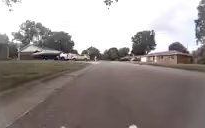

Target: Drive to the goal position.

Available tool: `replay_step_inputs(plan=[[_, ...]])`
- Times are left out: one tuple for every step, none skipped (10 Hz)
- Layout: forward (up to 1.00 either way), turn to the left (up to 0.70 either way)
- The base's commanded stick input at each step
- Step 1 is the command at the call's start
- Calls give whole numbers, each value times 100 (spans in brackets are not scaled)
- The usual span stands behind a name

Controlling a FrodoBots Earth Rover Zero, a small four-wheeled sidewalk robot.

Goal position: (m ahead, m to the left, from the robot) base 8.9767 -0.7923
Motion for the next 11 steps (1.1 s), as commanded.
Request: replay_step_inputs(plan=[[100,0],[100,0],[100,0],[100,0],[100,0],[100,0],[100,0],[100,0],[100,0],[100,0],[100,0]])
